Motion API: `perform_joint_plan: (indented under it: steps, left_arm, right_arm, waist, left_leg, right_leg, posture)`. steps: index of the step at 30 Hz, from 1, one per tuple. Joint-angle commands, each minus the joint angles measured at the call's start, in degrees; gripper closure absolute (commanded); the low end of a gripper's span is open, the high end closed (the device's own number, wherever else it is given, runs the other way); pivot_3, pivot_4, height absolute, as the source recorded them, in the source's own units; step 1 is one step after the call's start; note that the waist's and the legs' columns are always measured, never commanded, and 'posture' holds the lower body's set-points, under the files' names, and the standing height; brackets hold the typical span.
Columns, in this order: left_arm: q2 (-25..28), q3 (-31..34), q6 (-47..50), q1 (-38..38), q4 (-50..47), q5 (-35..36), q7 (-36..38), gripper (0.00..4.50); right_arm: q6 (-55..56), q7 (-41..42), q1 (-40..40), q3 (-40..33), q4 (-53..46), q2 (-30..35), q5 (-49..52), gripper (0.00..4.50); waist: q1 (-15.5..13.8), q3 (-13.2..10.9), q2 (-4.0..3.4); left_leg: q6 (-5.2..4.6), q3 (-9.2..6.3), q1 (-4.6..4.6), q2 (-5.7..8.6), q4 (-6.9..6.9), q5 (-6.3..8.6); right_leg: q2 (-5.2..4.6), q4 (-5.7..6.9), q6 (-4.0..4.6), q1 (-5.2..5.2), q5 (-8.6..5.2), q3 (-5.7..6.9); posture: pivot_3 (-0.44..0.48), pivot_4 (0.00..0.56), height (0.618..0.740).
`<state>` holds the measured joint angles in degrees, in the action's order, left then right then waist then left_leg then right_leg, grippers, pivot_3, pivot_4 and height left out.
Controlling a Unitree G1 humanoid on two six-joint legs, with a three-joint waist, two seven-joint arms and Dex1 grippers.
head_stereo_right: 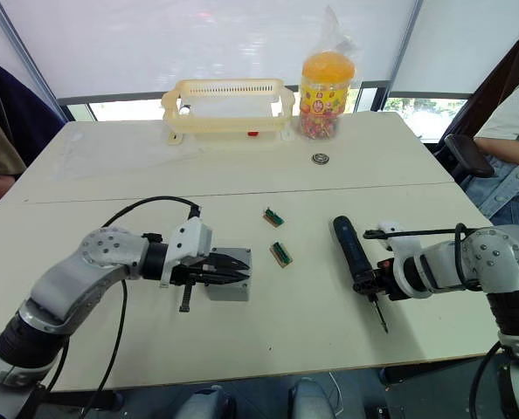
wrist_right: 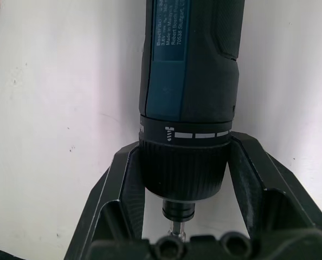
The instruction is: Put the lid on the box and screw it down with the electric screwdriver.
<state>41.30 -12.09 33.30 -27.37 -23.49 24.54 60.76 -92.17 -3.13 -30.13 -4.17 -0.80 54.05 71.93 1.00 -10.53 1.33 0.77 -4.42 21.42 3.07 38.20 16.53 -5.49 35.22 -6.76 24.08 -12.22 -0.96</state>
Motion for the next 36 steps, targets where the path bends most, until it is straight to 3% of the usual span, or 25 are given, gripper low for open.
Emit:
perform_joint_plan:
  steps: [1,8,15,19,36]
  left_arm:
    - [1.7,3.3,0.8,-0.4,0.6,1.7,0.7,3.94]
    - [3.0,3.3,1.5,-0.8,1.1,2.0,1.8,3.94]
    - [1.5,2.4,1.9,-0.1,0.2,1.5,0.4,3.94]
    - [0.5,2.2,1.7,0.8,0.0,1.2,-0.7,3.94]
    - [-2.5,1.3,1.9,3.2,-1.9,0.6,-4.6,3.94]
  right_arm:
    - [-0.3,-0.9,-0.8,-6.4,0.6,-1.4,-1.9,2.70]
    - [-0.3,3.3,3.4,-3.6,-3.2,-1.4,-5.8,2.70]
    - [-0.3,11.9,3.2,3.8,-6.3,4.6,-10.6,2.70]
    - [-0.3,15.3,0.7,5.9,-4.8,5.1,-14.6,0.83]
    - [-0.3,23.9,-5.5,10.4,0.6,2.6,-27.2,0.83]
  waist:
    - [-0.2,0.0,-0.06]
    - [-0.4,-0.1,-0.11]
    - [-0.5,-0.1,-0.11]
    - [-0.4,-0.1,-0.10]
    - [-0.4,0.0,-0.06]
  left_leg:
    - [0.00,0.01,0.02,0.00,-0.01,0.00]
    - [-0.02,-0.01,0.19,0.02,-0.05,0.02]
    - [-0.03,-0.06,0.19,0.02,-0.07,0.02]
    - [-0.04,-0.05,0.17,0.02,-0.07,0.02]
    - [-0.03,-0.04,0.13,0.04,-0.06,0.03]
  right_leg:
    - [0.00,0.01,-0.01,0.04,0.00,-0.01]
    - [-0.05,-0.02,-0.06,0.20,0.01,0.00]
    - [-0.05,-0.03,-0.08,0.18,-0.02,0.06]
    - [-0.06,-0.04,-0.08,0.15,-0.02,0.05]
    - [-0.09,-0.09,-0.06,0.09,-0.02,0.02]
  posture:
    - [0.000,0.150,0.740]
    - [0.000,0.150,0.740]
    - [0.000,0.150,0.740]
    - [0.000,0.150,0.740]
    - [0.000,0.150,0.740]
